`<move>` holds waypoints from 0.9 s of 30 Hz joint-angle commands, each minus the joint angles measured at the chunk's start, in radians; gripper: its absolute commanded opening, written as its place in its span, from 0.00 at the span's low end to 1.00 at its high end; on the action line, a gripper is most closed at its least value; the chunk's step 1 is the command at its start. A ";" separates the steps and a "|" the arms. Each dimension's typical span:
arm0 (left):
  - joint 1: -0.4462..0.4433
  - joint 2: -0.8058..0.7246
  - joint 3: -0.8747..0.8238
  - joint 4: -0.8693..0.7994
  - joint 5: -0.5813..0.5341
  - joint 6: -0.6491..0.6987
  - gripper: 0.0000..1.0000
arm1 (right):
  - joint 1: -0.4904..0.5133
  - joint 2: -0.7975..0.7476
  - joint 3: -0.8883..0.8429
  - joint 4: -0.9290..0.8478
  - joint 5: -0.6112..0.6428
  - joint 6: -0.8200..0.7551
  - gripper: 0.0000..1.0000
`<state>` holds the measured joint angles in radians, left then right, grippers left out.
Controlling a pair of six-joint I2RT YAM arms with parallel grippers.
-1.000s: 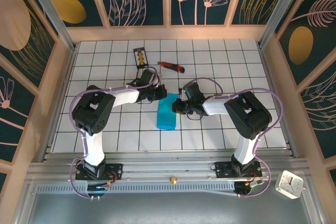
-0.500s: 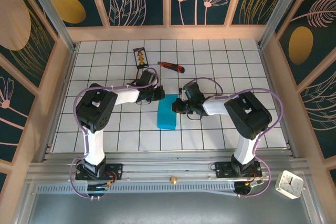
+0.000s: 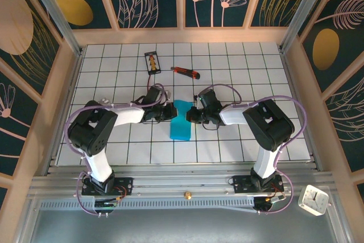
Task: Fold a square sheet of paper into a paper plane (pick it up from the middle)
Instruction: First fold the square sheet of paper in half at the center of the table.
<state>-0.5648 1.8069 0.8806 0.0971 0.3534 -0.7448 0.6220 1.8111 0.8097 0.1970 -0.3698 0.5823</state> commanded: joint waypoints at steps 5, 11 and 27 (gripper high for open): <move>0.037 0.041 -0.028 -0.043 -0.102 0.024 0.00 | -0.017 0.075 -0.063 -0.226 0.172 -0.028 0.00; 0.041 -0.086 -0.069 -0.054 -0.055 0.013 0.06 | -0.019 0.073 -0.067 -0.226 0.170 -0.027 0.00; -0.057 -0.135 -0.218 -0.054 -0.004 -0.063 0.01 | -0.020 0.076 -0.066 -0.223 0.172 -0.029 0.00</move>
<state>-0.6285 1.6520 0.6838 0.0925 0.3801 -0.8200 0.6216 1.8111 0.8093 0.1989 -0.3656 0.5823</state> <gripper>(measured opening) 0.056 0.057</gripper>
